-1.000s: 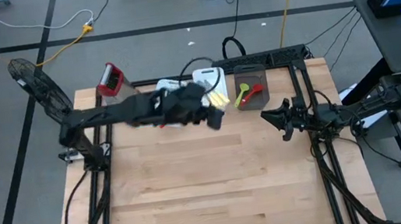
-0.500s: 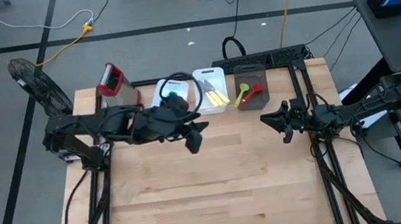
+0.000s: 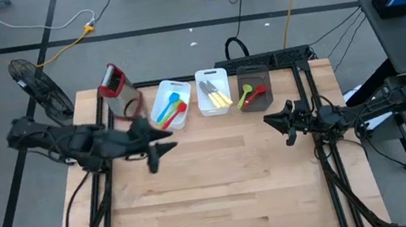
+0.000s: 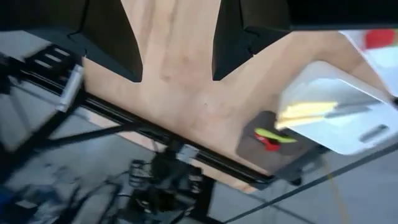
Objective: Pick & Place Kitchen Items
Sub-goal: Return to Home Position
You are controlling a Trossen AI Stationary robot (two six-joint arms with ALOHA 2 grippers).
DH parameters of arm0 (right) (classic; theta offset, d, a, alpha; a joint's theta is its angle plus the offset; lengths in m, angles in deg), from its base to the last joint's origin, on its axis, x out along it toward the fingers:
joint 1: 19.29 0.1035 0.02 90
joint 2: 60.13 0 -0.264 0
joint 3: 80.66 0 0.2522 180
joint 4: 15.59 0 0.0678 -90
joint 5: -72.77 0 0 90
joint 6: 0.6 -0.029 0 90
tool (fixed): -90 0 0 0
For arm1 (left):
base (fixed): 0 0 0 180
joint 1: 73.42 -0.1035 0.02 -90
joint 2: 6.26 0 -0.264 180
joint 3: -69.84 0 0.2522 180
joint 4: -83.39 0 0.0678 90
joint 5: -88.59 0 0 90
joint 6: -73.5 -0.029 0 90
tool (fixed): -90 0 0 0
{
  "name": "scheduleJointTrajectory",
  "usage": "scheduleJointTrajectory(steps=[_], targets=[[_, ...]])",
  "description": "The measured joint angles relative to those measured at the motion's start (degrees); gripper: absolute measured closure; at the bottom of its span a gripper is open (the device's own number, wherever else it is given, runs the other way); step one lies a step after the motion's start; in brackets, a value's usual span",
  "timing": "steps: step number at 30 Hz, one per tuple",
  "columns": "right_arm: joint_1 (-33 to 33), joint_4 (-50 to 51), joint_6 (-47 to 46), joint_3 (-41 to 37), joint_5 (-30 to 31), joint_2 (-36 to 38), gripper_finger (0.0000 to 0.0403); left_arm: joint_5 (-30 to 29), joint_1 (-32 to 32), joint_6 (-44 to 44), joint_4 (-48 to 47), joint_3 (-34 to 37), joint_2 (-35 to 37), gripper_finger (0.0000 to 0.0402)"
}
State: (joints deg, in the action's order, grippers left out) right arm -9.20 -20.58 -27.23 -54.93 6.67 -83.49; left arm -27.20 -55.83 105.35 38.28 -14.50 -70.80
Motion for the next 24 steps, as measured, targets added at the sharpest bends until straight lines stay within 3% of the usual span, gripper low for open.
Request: scheduleJointTrajectory(steps=[6,11,18,24], targets=[[0.0,0.15,2.26,0.0,0.0,0.27,0.0348,-2.11,4.62,0.15,16.93,24.04,14.8,0.0201],[0.0,0.46,4.17,0.0,0.0,1.44,0.0348,-3.83,8.31,-1.77,27.11,39.22,25.34,0.0201],[0.0,3.93,6.52,0.0,0.0,5.93,0.0348,-7.33,12.09,-9.35,37.38,52.44,37.17,0.0201],[0.0,9.81,6.84,0.0,-0.01,15.51,0.0348,-8.95,12.72,-13.71,41.92,57.89,43.42,0.0201]])
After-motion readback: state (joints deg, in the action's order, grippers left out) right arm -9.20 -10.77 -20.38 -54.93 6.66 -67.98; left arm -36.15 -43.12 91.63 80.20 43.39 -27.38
